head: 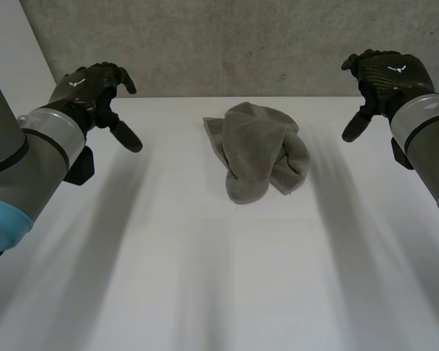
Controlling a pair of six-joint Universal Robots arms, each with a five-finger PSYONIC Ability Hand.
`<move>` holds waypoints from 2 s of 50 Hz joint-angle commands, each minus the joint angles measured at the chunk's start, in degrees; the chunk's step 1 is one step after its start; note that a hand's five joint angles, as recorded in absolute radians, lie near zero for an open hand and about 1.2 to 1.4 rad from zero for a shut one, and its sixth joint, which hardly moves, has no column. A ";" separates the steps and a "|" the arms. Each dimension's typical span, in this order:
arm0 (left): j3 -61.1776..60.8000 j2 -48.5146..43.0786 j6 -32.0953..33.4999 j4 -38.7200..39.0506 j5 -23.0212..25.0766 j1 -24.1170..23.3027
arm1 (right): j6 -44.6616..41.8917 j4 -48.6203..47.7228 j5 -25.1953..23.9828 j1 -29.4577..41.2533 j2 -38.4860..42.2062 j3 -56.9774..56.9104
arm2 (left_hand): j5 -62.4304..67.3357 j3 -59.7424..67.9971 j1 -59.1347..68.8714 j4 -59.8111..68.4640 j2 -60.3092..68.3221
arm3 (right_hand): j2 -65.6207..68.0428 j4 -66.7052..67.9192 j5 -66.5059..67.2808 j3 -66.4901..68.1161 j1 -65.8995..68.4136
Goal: Fold the towel.
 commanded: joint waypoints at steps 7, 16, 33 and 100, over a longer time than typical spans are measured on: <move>-0.01 0.26 0.00 -0.01 0.09 0.45 | -0.92 -0.13 -0.61 1.14 1.22 -0.33 | -2.59 -3.97 -4.29 -4.47 -3.49 | -4.60 -4.28 -3.18 -3.87 -3.61; -0.01 0.17 0.09 0.08 0.09 0.45 | -5.32 -1.19 -8.52 4.39 12.74 -8.07 | -0.74 -2.12 -2.44 -2.61 -1.64 | -4.60 -4.28 -3.18 -3.87 -3.61; -0.18 -0.62 0.27 0.08 0.00 0.37 | -10.77 11.81 -11.86 11.32 58.77 -62.87 | -1.41 -2.79 -3.11 -3.29 -2.31 | 0.32 0.64 1.74 1.05 1.31; -5.61 -2.91 0.80 -5.19 6.24 -3.41 | -8.13 8.31 -12.37 9.32 11.62 -8.71 | -0.90 -2.28 -2.61 -2.78 -1.81 | -4.60 -4.28 -3.18 -3.87 -3.61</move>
